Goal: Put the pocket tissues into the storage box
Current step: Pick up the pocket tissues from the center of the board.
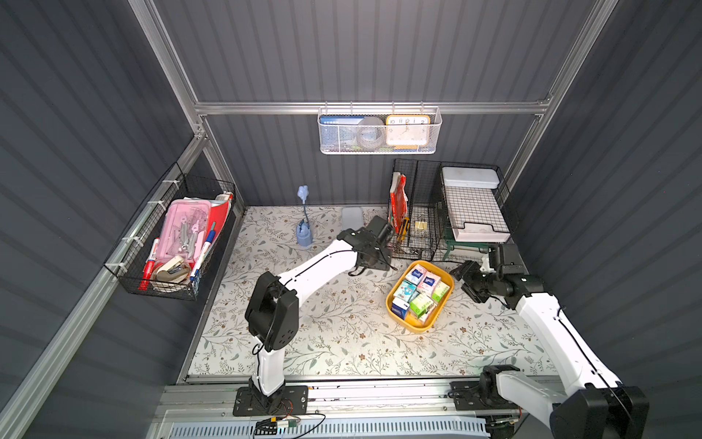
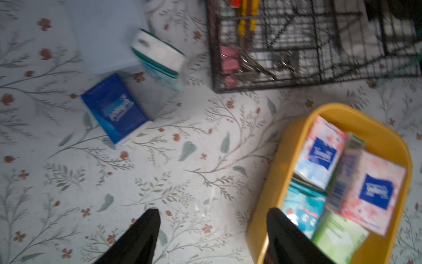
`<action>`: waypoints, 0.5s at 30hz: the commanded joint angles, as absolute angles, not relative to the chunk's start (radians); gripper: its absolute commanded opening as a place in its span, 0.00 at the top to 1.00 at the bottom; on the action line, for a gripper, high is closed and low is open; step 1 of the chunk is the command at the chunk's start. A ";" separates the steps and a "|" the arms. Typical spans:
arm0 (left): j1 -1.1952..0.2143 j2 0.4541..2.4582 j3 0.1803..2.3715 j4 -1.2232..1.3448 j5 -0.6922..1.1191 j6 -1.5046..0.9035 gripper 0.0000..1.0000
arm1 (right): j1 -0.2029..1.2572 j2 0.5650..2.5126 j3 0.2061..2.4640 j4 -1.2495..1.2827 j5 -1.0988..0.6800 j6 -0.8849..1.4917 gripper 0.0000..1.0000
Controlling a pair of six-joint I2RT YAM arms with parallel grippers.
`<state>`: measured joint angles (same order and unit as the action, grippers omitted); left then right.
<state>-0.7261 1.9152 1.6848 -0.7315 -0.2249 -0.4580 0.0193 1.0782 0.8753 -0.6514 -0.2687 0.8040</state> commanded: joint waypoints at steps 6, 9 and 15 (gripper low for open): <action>-0.599 1.981 1.706 -0.778 -0.308 -0.556 0.13 | 0.028 1.090 0.881 -0.656 -0.272 0.804 0.35; -0.561 2.038 1.739 -0.779 -0.285 -0.584 0.13 | 0.028 1.095 0.881 -0.655 -0.271 0.804 0.36; -0.543 2.141 1.796 -0.759 -0.282 -0.597 0.14 | 0.029 1.112 0.882 -0.646 -0.272 0.802 0.36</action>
<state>-0.5461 2.1098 1.7599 -0.7448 -0.2882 -0.5709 0.0235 1.1000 0.8753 -0.6502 -0.2687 0.8036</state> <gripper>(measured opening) 0.860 0.644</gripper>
